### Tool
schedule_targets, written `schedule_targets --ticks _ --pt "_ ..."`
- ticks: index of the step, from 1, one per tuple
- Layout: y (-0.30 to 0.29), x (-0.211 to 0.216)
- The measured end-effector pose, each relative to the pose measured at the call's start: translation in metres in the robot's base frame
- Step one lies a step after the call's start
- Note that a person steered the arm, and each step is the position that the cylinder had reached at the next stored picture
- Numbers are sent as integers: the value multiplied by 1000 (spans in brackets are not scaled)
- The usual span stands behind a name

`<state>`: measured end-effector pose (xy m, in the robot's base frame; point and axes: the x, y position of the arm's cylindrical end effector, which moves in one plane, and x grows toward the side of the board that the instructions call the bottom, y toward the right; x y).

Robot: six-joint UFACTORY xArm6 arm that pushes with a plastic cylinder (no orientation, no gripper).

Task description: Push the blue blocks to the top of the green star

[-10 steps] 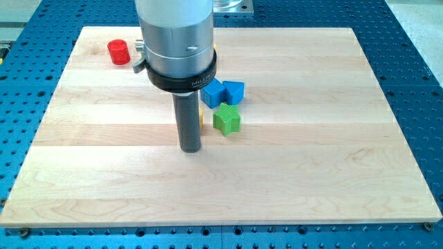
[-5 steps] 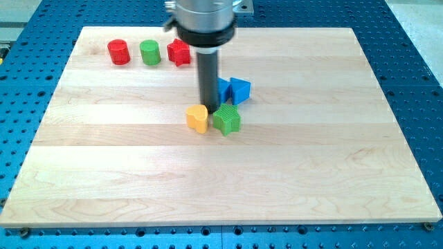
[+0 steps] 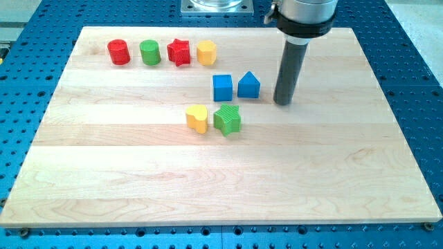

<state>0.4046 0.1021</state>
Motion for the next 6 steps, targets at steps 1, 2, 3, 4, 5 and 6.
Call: schedule_targets --ticks 1,2,3,4,5,6 --pt "-56 0" --pt "-64 -1" --pt "-64 -1" --pt "-56 -31" --pt "-54 -49" --pt "-48 -52"
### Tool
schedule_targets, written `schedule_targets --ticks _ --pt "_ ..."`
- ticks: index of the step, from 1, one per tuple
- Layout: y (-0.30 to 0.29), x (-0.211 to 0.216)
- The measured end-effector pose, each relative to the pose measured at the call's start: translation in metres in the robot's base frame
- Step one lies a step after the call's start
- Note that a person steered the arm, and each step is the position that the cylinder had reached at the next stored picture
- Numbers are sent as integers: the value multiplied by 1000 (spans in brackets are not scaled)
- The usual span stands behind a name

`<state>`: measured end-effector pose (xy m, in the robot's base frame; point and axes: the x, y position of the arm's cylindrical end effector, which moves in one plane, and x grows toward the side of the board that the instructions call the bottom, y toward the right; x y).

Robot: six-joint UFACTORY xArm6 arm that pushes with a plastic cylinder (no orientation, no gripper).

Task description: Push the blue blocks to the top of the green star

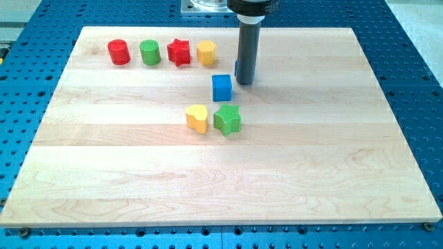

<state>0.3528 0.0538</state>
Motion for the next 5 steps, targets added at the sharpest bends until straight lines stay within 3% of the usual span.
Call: schedule_targets --ticks 2,5 --pt "51 -24" --pt "-1 -27"
